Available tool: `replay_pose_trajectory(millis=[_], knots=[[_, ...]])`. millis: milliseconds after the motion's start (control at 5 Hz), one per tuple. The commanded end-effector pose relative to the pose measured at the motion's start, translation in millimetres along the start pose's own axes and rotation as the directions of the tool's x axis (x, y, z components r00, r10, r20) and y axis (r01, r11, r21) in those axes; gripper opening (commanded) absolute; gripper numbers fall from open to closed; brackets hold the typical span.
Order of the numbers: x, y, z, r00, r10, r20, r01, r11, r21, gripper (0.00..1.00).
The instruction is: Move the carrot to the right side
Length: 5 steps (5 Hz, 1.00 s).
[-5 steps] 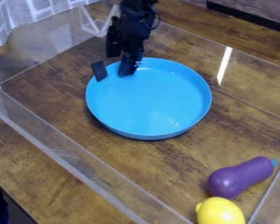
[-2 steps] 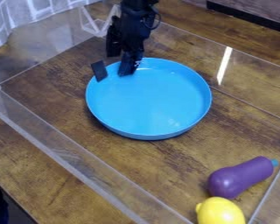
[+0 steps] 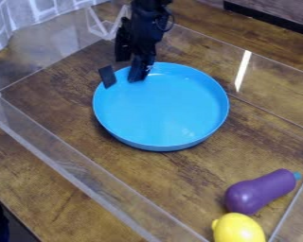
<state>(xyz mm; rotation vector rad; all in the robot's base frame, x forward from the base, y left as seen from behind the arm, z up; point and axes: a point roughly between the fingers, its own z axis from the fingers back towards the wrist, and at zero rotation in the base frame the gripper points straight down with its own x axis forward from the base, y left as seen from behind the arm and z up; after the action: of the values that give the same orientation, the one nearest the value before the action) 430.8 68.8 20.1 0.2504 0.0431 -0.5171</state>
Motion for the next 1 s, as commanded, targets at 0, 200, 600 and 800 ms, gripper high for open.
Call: replay_pose_trajectory(millis=[0,200,600,800], knots=[[-10.5,5.9,-27.3,0.999,0.020,-0.046,-0.022,0.999,-0.028,1.00],[-9.9,7.7,-27.9,0.999,0.019,-0.046,-0.020,0.999,-0.028,1.00],[-9.2,10.6,-28.8,0.998,0.015,-0.056,-0.016,0.999,-0.030,1.00],[-8.9,11.6,-29.2,0.998,0.013,-0.061,-0.015,0.999,-0.031,1.00]])
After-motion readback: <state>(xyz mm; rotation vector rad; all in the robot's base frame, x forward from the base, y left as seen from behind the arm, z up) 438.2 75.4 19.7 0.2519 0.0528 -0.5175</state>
